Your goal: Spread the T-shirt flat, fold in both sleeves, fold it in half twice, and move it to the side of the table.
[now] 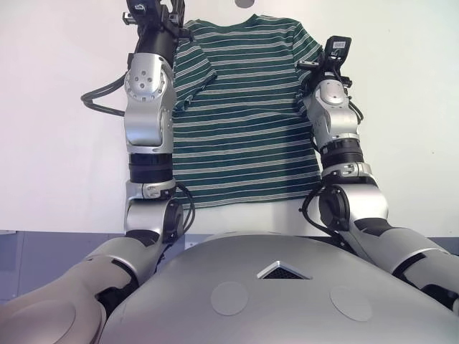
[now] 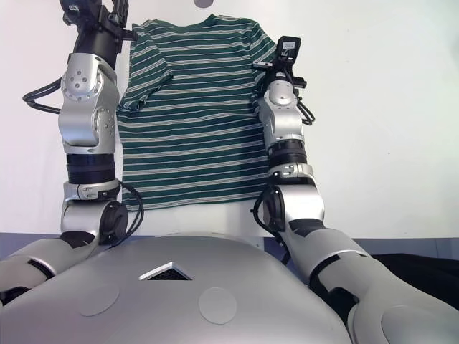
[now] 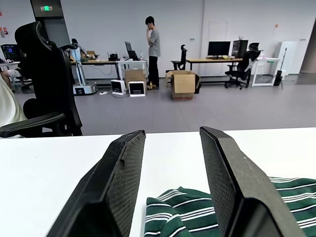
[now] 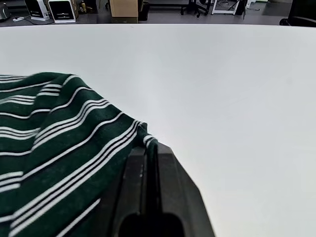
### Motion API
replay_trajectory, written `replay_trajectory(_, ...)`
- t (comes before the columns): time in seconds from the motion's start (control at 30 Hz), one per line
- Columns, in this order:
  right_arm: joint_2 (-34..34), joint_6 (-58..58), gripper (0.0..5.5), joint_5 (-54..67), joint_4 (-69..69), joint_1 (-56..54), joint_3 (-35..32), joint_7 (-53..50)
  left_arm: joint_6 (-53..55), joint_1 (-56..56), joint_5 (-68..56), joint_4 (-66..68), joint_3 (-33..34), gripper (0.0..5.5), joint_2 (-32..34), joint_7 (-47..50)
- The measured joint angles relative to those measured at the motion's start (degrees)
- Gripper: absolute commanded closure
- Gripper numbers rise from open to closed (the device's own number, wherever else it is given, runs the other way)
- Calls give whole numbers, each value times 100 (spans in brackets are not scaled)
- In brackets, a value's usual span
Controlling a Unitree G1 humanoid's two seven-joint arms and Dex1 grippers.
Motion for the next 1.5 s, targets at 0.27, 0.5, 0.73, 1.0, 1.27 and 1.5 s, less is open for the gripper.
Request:
replay_trajectory(0.27, 250, 716, 549, -442, -1060, 80, 831, 245, 0, 1, -5, 126, 0, 346, 0, 4)
replay_trajectory(0.5, 550, 1037, 549, -440, -1287, 80, 1145, 566, 0, 0, -4, 140, 0, 346, 1, 5)
replay_trajectory(0.73, 755, 918, 508, -252, -1482, 80, 1211, 911, 0, 1, -3, 141, -1, 346, 1, 6)
replay_trajectory(1.0, 783, 1013, 357, 79, -1517, 82, 1115, 1359, 0, 1, -3, 143, -17, 346, 1, -7)
replay_trajectory(1.27, 887, 1534, 309, 1715, -2849, 262, 704, 2572, 2, -1, -258, 74, -60, 346, 46, -392)
replay_trajectory(1.5, -2098, -328, 209, 15, -5028, 2463, 1769, 4218, -1142, 434, -516, -931, -429, 235, 2303, -3414)
